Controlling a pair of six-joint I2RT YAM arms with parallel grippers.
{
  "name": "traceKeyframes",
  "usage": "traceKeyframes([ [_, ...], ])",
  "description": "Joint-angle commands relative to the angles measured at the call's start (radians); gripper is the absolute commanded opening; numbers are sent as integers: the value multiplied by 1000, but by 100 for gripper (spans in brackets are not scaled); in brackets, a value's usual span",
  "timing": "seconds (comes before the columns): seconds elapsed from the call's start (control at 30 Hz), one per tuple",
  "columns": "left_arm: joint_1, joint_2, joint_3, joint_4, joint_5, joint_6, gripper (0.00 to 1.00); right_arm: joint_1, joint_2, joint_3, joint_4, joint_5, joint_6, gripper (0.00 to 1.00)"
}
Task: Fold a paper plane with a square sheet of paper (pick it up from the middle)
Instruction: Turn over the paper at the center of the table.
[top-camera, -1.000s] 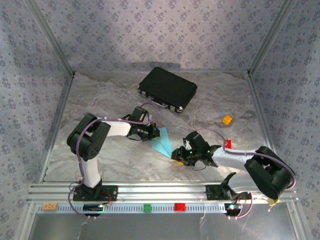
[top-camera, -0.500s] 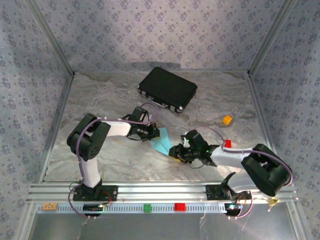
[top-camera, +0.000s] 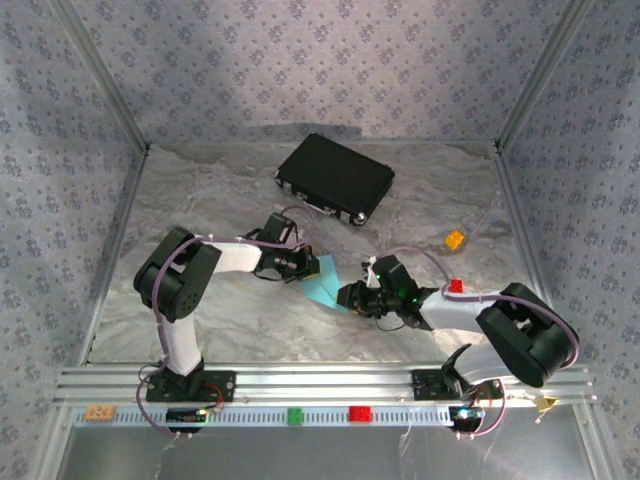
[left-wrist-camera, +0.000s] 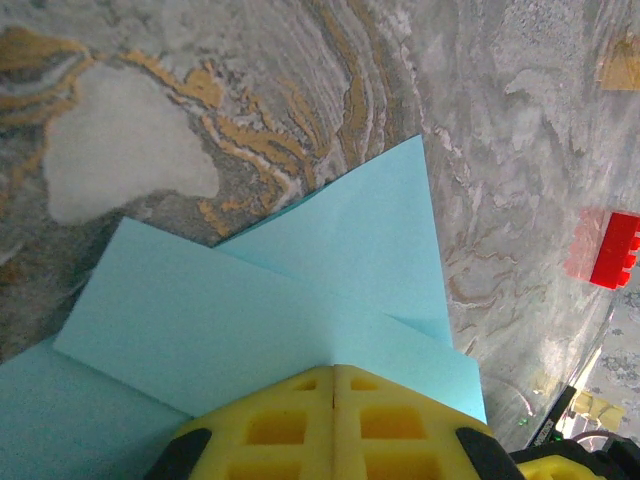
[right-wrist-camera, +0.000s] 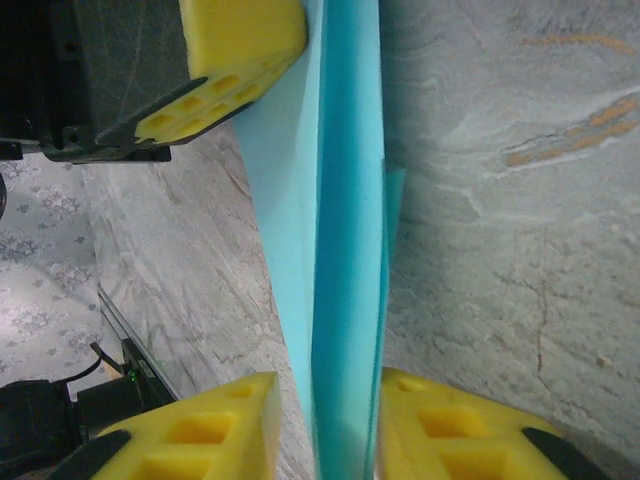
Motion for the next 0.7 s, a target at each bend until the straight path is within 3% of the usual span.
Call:
traceKeyframes([
  [0.0, 8, -5, -22, -42, -44, -6, 2, -6, 10, -3, 10, 6, -25, 26],
  [0.2, 8, -36, -14, -43, -36, -12, 4, -8, 8, -5, -10, 9, -38, 15],
  [0.47, 5, -140, 7, -76, -39, -10, 24, -6, -61, -30, -10, 43, -78, 8],
  [0.67, -9, -248, -3, -121, -80, 11, 33, 9, -207, -16, -188, 148, -178, 7],
])
